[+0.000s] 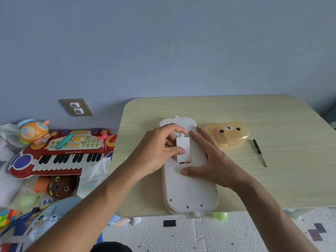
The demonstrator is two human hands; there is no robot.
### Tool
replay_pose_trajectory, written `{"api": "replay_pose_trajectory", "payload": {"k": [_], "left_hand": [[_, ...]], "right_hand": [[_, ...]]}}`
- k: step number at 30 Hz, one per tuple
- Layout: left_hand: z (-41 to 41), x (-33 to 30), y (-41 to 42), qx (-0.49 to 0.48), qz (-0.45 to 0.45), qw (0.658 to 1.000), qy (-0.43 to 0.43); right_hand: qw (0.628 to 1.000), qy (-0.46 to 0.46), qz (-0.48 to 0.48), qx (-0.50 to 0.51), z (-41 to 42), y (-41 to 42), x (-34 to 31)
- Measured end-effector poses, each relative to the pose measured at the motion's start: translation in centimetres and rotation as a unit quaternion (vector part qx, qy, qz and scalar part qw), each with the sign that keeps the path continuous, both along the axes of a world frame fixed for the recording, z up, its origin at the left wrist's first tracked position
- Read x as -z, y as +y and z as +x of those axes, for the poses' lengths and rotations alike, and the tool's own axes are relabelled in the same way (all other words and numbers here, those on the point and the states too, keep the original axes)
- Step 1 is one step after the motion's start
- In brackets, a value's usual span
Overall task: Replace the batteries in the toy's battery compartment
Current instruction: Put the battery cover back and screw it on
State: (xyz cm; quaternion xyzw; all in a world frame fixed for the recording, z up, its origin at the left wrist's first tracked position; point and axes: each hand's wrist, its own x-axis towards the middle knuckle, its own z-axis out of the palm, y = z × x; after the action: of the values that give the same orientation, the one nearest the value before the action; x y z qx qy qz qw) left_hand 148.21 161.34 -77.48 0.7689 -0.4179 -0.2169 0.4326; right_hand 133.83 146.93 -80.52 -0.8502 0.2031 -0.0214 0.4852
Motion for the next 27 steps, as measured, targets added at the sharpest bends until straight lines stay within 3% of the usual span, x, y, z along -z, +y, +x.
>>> {"api": "replay_pose_trajectory", "payload": {"k": [9,15,23,27], "left_hand": [[0.0,0.4,0.1,0.003,-0.006,1.000,0.010],[-0.1,0.2,0.4,0.007,0.031,0.993,-0.115],[0.0,0.9,0.5,-0.002,0.038,0.991,-0.131],[-0.3,1.1,0.9,-0.030,0.017,0.977,-0.213]], "right_hand": [[1.000,0.004,-0.001,-0.006,0.0,0.0,-0.1],[1.000,0.005,0.001,-0.006,-0.1,0.0,-0.2],[1.000,0.006,0.005,-0.005,0.1,0.1,-0.3],[1.000,0.006,-0.001,-0.003,0.0,0.2,-0.4]]}}
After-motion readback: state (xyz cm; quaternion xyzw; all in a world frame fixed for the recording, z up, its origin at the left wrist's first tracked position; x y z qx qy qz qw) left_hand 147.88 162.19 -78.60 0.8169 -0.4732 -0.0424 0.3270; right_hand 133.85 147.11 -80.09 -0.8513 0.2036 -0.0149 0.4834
